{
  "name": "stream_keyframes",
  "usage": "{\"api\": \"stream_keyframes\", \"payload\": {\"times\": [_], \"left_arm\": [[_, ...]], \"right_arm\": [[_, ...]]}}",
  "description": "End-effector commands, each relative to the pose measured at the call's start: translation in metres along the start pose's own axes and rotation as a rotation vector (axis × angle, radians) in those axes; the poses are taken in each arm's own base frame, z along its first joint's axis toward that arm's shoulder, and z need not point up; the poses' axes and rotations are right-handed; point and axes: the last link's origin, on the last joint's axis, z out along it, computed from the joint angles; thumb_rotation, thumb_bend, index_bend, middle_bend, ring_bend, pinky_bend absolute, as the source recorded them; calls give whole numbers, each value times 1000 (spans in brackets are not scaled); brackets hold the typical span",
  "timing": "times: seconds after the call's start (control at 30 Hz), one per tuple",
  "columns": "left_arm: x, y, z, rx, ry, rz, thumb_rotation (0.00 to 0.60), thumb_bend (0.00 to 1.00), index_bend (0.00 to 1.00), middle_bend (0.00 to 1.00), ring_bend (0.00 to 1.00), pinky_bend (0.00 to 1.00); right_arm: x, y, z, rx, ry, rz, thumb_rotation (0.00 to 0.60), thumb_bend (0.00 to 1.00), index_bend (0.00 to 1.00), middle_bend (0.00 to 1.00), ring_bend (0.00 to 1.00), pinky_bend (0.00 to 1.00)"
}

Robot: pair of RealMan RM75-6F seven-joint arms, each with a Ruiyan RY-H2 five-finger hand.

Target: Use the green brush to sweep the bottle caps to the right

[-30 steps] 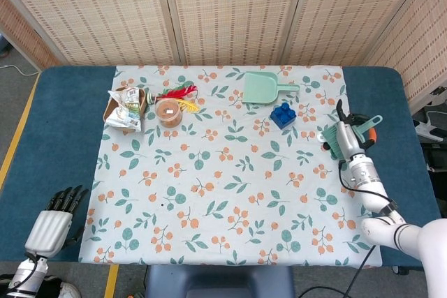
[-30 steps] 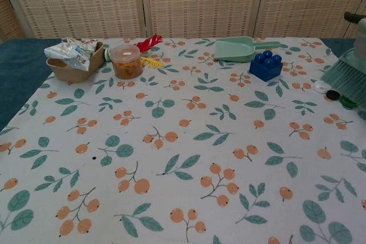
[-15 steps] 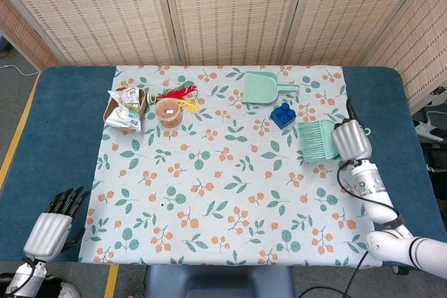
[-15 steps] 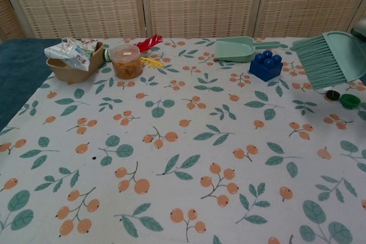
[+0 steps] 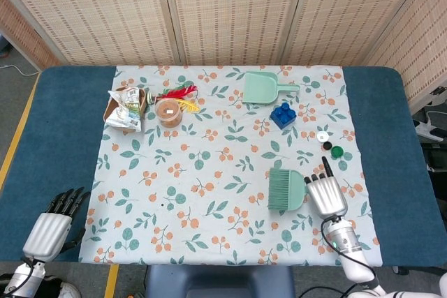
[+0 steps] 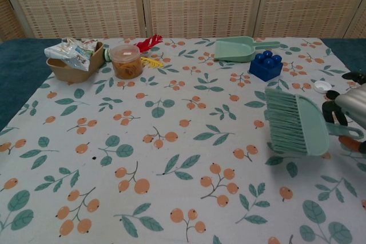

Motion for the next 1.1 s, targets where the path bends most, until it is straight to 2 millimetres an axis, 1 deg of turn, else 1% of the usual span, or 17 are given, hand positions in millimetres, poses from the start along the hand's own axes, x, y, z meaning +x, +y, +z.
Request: {"api": "stream_keyframes", "payload": {"times": [0.03, 0.1, 0.13, 0.17, 0.23, 0.33, 0.4, 0.47, 0.53, 0.6, 0.67, 0.8, 0.87, 0.97, 1.0, 1.03, 1.1], "left_arm": [[0, -1, -1, 1, 1, -1, 590, 371, 0, 0, 0, 115], [1, -2, 0, 5, 2, -4, 593, 372, 0, 0, 0, 115], [1, -2, 0, 6, 1, -4, 592, 372, 0, 0, 0, 115], [1, -3, 0, 7, 1, -5, 591, 372, 0, 0, 0, 115], [1, -3, 0, 9, 0, -6, 590, 372, 0, 0, 0, 114], [1, -2, 0, 7, -1, -9, 590, 372, 0, 0, 0, 115], [0, -3, 0, 9, -4, -8, 593, 372, 0, 0, 0, 114], [0, -3, 0, 10, -5, -7, 592, 371, 0, 0, 0, 115], [0, -3, 1, 10, -7, -6, 594, 371, 0, 0, 0, 115], [0, -4, 1, 12, -6, -6, 593, 370, 0, 0, 0, 115], [1, -4, 1, 13, -3, -8, 592, 371, 0, 0, 0, 115], [2, -4, 0, 11, 5, -11, 593, 370, 0, 0, 0, 115], [5, -4, -2, 4, 25, -15, 594, 370, 0, 0, 0, 115], [11, -4, -4, -15, 74, -16, 587, 372, 0, 0, 0, 115], [13, -5, -6, -23, 93, -7, 584, 373, 0, 0, 0, 113], [14, -5, -6, -29, 108, -1, 577, 375, 0, 0, 0, 107], [17, -5, -9, -47, 135, -6, 572, 376, 0, 0, 0, 92]], "right_arm": [[-9, -12, -1, 13, 1, -56, 600, 483, 1000, 845, 515, 0], [-11, -15, -1, 29, -11, -87, 600, 483, 973, 845, 492, 0], [-11, -16, -1, 35, -14, -99, 600, 482, 919, 831, 463, 0], [-12, -17, -1, 41, -17, -115, 600, 479, 830, 792, 426, 0], [-14, -18, -2, 51, -35, -138, 600, 460, 595, 640, 334, 0], [-16, -19, -1, 50, -38, -183, 600, 421, 300, 456, 221, 0], [-18, -17, -3, 40, -43, -240, 600, 397, 137, 364, 163, 0], [-18, -17, -5, 25, -60, -263, 600, 379, 32, 283, 120, 0], [-18, -16, -8, 23, -79, -269, 600, 359, 1, 221, 107, 0], [-15, -11, -10, 28, -76, -296, 600, 322, 0, 123, 88, 0], [-12, -6, -13, 19, -81, -299, 600, 288, 0, 59, 47, 0], [-2, 10, -28, -11, -100, -227, 600, 247, 0, 10, 11, 0], [9, 28, -44, -55, -79, -162, 600, 233, 0, 0, 1, 0], [24, 59, -78, -127, -26, 5, 600, 220, 0, 0, 0, 0], [29, 71, -91, -146, 20, 91, 600, 220, 0, 0, 0, 0], [30, 82, -101, -164, 63, 143, 599, 217, 0, 0, 0, 0], [23, 103, -125, -225, 125, 193, 599, 203, 0, 0, 0, 0]]}}
